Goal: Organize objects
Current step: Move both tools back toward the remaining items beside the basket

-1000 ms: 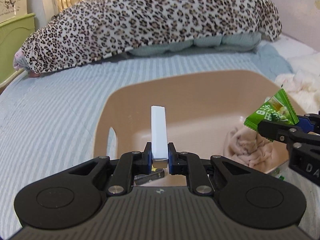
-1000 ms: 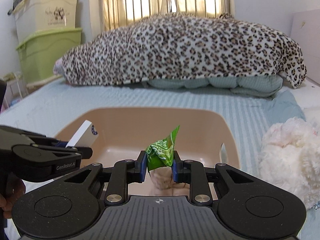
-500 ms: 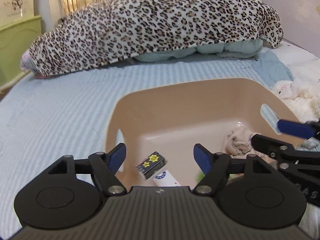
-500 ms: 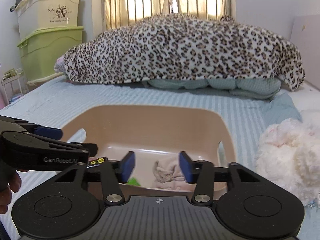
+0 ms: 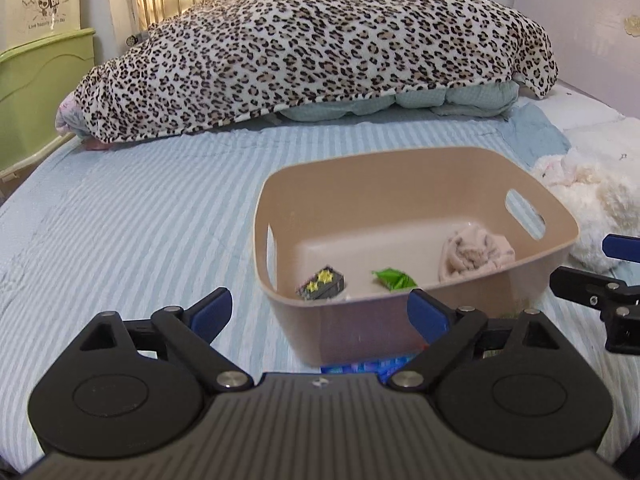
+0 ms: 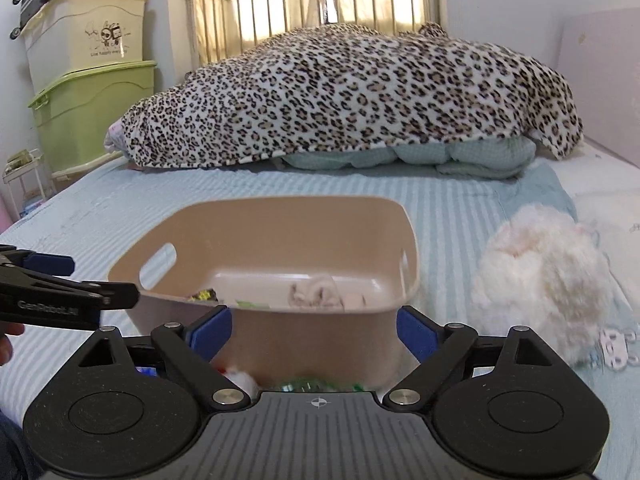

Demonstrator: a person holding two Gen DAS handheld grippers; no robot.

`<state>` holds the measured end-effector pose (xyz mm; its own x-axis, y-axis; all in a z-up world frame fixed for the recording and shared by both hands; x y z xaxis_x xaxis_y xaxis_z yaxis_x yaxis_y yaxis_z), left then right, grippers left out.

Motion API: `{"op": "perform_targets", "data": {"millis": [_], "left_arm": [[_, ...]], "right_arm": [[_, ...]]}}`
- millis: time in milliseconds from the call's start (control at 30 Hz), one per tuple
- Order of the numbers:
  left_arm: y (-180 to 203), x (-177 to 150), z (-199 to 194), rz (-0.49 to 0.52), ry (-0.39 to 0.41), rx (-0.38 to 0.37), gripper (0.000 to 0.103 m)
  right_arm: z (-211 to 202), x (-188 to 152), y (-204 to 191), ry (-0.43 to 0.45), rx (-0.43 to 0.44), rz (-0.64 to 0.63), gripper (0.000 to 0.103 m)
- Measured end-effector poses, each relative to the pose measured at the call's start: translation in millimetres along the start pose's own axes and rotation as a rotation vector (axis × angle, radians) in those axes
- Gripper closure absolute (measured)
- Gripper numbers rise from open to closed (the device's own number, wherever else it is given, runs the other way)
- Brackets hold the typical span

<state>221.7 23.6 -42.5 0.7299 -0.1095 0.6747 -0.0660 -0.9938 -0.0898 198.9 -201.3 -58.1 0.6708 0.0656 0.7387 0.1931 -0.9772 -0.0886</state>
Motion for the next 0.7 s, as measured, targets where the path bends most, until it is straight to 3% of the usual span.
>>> {"op": "perform_targets", "data": {"millis": [267, 467, 700], "left_arm": [[8, -33, 19, 0.031, -0.083, -0.005, 0.008], [17, -55, 36, 0.021, -0.16, -0.055, 0.008], [29, -62, 48, 0.03, -0.183, -0.086, 0.008]], "right_arm": [[21, -36, 19, -0.099, -0.031, 0.015, 0.012], [35, -56, 19, -0.152, -0.039, 0.005, 0.012], [49, -70, 14, -0.193, -0.045, -0.027, 0.012]]}}
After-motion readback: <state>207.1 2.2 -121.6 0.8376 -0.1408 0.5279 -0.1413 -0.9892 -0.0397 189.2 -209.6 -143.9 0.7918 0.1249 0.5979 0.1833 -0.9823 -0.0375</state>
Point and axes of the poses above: each gripper's, at about its wrist camera, not at the fingertips, and z roughly the way its jaws point, y to its right, x to its top, the point moved 7 cm from there along z, roughly the way its jaws point, and after that the axes turned 8 degrees about -y, right-handed, at the moved point
